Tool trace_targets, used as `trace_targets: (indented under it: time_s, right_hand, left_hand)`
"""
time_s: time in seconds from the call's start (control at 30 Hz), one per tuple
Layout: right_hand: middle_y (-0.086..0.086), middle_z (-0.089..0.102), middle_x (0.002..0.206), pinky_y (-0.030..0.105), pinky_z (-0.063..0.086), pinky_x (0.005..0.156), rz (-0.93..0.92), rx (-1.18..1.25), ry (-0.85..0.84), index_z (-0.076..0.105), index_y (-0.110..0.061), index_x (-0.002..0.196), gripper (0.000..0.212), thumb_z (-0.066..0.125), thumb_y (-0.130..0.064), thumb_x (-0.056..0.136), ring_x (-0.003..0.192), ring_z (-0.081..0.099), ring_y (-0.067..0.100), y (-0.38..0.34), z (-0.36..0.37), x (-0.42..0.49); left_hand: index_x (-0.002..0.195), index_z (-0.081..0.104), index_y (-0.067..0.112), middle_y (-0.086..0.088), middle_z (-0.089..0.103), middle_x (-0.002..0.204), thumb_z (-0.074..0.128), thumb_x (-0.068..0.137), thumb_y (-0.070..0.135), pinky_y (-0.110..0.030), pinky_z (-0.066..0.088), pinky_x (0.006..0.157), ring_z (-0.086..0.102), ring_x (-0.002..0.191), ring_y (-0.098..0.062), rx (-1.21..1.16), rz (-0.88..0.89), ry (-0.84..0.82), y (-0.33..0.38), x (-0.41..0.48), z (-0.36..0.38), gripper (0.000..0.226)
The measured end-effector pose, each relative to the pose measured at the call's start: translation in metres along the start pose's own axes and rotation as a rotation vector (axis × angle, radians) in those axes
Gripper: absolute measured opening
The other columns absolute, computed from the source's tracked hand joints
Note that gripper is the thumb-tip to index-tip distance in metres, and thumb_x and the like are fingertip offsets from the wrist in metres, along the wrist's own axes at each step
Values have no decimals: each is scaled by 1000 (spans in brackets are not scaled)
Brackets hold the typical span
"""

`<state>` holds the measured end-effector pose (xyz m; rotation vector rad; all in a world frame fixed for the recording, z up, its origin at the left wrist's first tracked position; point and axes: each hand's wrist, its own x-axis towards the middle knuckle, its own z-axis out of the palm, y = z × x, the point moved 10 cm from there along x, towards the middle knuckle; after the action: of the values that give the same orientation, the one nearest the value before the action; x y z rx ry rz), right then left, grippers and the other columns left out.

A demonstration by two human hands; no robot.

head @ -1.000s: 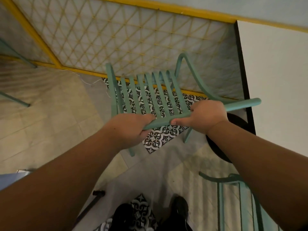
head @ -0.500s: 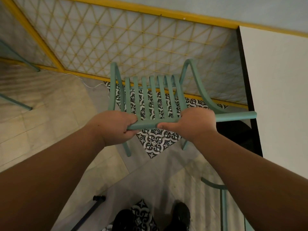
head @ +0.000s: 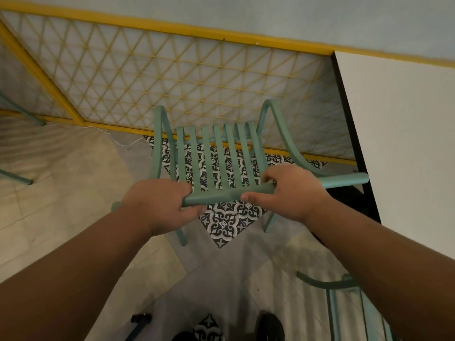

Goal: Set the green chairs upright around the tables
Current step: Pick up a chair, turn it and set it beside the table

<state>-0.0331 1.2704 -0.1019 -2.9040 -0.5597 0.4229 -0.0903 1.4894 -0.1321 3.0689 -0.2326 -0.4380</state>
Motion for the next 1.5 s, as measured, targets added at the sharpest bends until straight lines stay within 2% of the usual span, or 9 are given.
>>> trace_targets:
  time_s: [0.13,0.27,0.37,0.47,0.63,0.9,1.17,1.33,1.5]
  right_hand:
    - [-4,70,101,39,55,86,21,-82,62,71,-31,115,106,30,-107,55,94,64,20,59,-27,0]
    - [-3,69,87,36,56,76,168,-96,-54,73,-29,94,114,16,-114,43,80,63,18,127,-22,1]
    - [-2,64,72,32,54,65,146,-161,-68,71,-26,79,112,8,-112,44,69,61,16,134,-11,0]
    - [-2,64,67,29,51,58,168,-205,-56,72,-25,77,109,10,-109,48,65,61,15,136,-8,1]
    - [-1,64,65,31,53,59,163,-208,-62,70,-23,71,106,11,-108,48,64,62,17,133,-10,2]
    - [-2,59,59,28,40,52,185,-145,-75,63,-20,63,99,21,-109,49,59,61,16,128,-10,-7]
    - [-2,60,62,30,44,51,219,-147,-86,52,-27,63,88,19,-108,55,60,60,15,118,-2,-38]
    - [-2,65,64,34,59,58,248,-157,-83,69,-23,71,107,9,-110,53,60,64,15,107,9,-57]
    - [-3,66,63,31,53,51,275,-113,-72,69,-21,71,106,10,-108,56,57,63,15,92,19,-75]
  left_hand:
    - [84,57,31,10,57,75,28,79,88,-30,48,61,55,67,-7,-36,-22,88,36,8,-14,64]
    - [126,51,38,13,61,102,47,83,79,-39,57,80,61,89,-13,-145,128,108,102,33,-17,60]
    - [140,43,38,12,65,112,51,88,71,-41,58,82,64,96,-16,-132,189,77,133,54,-13,62]
    - [114,55,32,11,62,84,45,98,58,-35,57,68,60,72,-11,-94,195,71,141,65,-10,32]
    - [88,44,30,8,53,69,41,100,57,-29,33,48,49,58,-8,1,150,153,137,64,-19,30]
    - [88,45,30,9,56,70,39,101,56,-29,43,50,54,59,-11,32,162,130,134,60,-15,30]
    - [75,35,33,9,55,68,41,101,56,-28,44,48,52,57,-6,17,241,133,134,47,-12,35]
    - [87,50,33,11,54,68,43,98,56,-25,40,50,50,59,-2,35,304,151,126,37,-9,27]
    - [78,44,33,12,56,66,40,94,67,-31,54,61,54,59,-4,44,366,142,111,33,-8,38]
